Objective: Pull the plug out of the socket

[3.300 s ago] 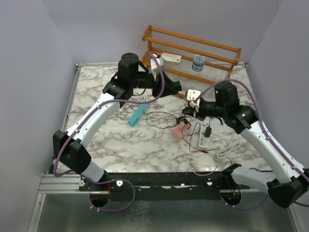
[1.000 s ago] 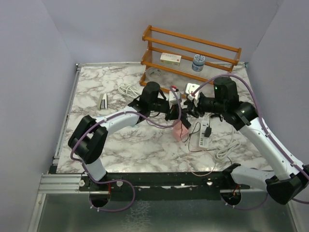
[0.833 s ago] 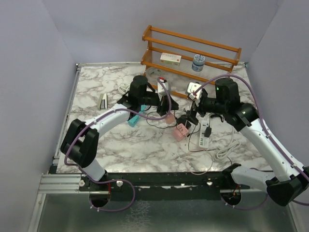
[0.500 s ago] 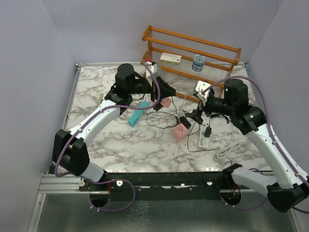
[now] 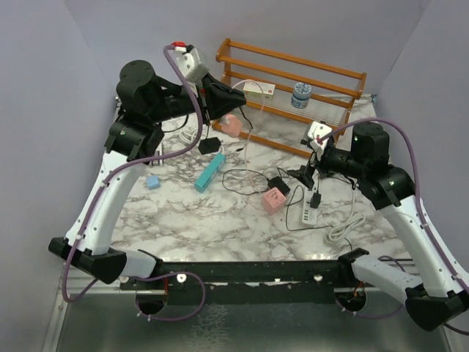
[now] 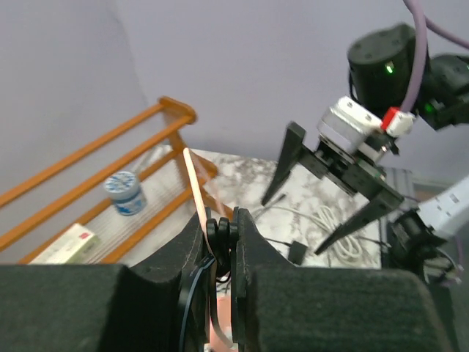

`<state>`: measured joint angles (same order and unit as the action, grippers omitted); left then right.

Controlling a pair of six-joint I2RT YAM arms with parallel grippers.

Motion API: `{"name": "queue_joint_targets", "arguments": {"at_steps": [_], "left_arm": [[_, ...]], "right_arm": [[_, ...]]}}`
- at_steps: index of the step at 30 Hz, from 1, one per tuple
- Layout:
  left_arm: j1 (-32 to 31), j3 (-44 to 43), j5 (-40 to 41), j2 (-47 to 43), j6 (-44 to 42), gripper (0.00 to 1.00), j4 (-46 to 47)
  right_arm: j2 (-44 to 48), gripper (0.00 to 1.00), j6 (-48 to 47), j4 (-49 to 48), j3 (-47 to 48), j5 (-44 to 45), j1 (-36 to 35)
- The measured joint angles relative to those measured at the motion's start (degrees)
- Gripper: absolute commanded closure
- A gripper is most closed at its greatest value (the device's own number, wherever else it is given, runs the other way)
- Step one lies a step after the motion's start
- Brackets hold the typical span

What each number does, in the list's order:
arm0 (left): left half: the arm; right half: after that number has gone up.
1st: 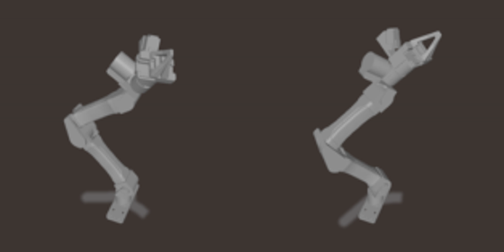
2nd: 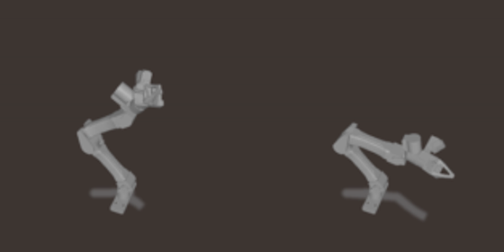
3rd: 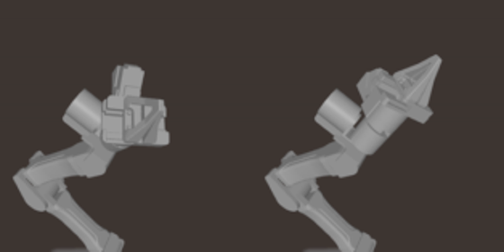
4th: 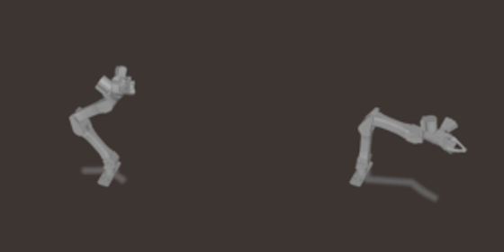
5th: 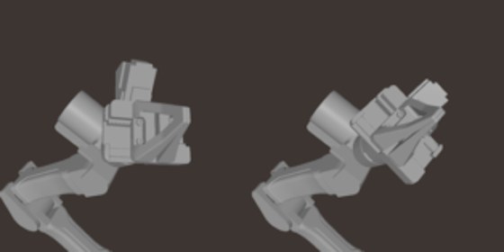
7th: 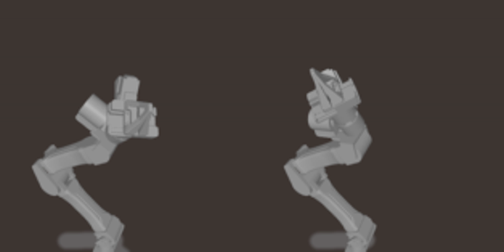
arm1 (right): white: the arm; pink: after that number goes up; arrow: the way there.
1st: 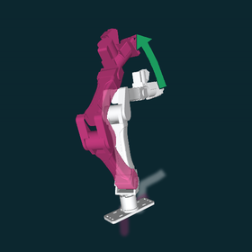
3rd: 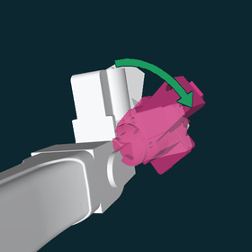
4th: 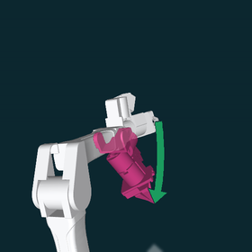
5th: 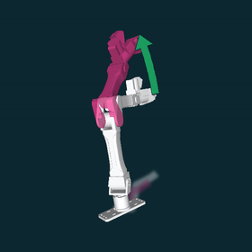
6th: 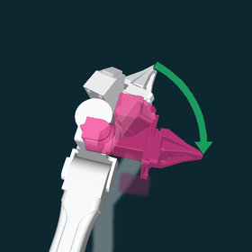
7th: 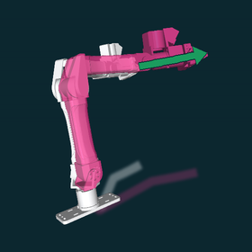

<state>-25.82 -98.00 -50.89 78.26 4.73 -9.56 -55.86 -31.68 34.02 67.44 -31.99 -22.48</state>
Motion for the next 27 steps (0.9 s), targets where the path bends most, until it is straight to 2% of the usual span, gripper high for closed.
{"name": "queue_joint_targets", "arguments": {"at_steps": [6,16,22,27], "left_arm": [[3.85,-8.74,12.17,-1.92,-5.99,1.0,-11.63],[6.4,-14.62,44.61,-2.21,-23.17,1.0,-23.67],[9.2,-12.11,59.19,-1.77,-31.67,1.0,-26.01],[15.74,-6.25,63.89,-1.53,-35.1,1.0,-26.25]], "right_arm": [[-2.21,0.0,0.39,-0.04,0.11,0.9,0.07],[-5.35,0.0,0.63,-0.04,1.62,2.4,0.09],[-7.19,0.0,0.63,-0.07,1.84,2.73,0.09],[-8.66,0.0,0.63,-0.15,1.84,2.73,0.09]]}}
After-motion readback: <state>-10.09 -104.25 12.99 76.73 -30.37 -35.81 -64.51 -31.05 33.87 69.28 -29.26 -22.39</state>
